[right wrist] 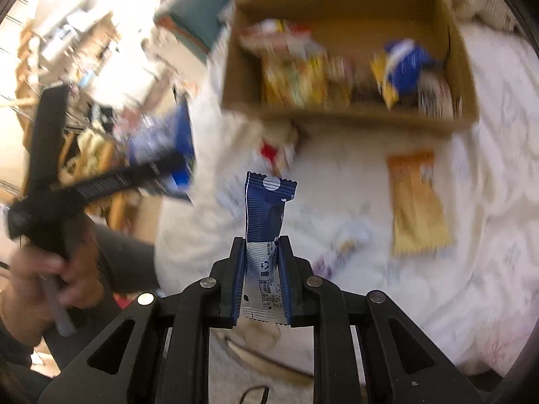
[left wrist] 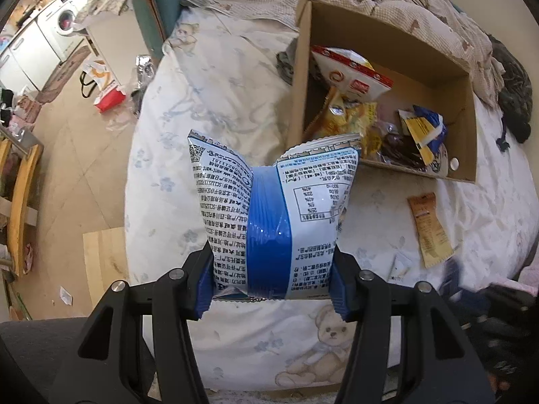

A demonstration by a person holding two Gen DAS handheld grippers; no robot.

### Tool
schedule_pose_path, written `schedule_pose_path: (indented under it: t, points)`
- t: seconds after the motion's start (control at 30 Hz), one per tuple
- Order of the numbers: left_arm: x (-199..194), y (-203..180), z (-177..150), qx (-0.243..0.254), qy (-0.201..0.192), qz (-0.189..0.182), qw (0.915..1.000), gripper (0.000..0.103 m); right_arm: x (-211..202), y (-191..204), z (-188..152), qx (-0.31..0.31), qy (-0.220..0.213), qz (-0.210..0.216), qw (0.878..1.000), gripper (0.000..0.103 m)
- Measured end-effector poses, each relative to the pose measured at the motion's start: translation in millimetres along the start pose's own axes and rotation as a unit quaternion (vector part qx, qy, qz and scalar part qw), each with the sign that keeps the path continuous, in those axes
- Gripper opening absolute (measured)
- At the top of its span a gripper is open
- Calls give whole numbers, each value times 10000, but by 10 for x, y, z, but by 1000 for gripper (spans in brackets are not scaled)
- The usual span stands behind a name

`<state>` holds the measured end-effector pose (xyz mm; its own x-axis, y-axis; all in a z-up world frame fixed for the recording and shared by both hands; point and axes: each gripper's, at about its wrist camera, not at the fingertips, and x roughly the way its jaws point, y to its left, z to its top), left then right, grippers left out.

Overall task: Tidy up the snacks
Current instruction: 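Carry both held snacks over the box and open both grippers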

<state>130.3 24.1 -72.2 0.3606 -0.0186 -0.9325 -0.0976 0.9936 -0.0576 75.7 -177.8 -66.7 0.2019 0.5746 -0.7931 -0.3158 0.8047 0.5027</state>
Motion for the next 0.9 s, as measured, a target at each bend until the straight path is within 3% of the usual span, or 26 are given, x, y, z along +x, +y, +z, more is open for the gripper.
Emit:
schedule_pose_path:
  t: [0.33, 0.9]
  points:
    - [-54, -29, -24, 105, -358, 167, 9992, 51, -440, 27, 176, 156, -1253, 174, 9918, 20]
    - [-326, -235, 46, 369, -1143, -8, 9928, 51, -862, -286, 301, 779, -2280, -73, 9705, 20]
